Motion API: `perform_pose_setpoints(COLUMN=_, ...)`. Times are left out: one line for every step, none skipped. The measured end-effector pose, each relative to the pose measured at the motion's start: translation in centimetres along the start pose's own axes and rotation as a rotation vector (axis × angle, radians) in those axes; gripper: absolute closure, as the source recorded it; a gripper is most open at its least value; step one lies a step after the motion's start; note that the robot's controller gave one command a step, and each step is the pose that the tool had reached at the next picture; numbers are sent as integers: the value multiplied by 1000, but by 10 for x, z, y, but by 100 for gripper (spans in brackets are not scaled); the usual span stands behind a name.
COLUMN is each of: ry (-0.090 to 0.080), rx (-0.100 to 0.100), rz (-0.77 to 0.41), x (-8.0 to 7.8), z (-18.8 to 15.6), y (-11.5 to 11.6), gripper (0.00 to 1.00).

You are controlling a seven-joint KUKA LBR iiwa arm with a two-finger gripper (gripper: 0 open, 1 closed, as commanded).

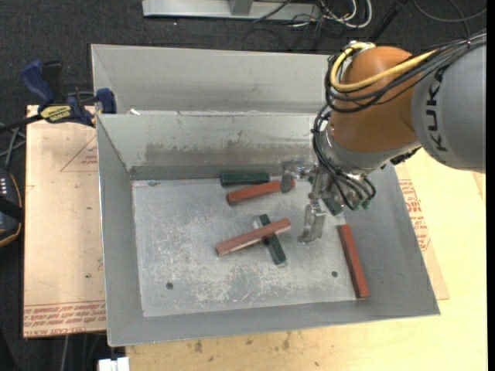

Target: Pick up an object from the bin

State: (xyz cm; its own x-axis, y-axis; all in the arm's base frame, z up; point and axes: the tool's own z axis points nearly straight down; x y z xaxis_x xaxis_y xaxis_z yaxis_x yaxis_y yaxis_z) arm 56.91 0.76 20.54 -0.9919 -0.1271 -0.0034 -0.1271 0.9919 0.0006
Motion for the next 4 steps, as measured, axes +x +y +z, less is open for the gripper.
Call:
perform_pose_setpoints(ry=0, rx=0, rz=0, x=0, z=0, y=0, gripper=0)
perform_pose_setpoints(ry=-2, rx=0, rz=-91, x=3, z=36, y=8, gripper=0)
perform_pose_setpoints(ry=3, rx=1, rz=-136, x=2, z=53, y=14, gripper=0)
perform_pose_setpoints(ry=9, rx=-3, rz=-270, x=3, z=15, y=26, gripper=0)
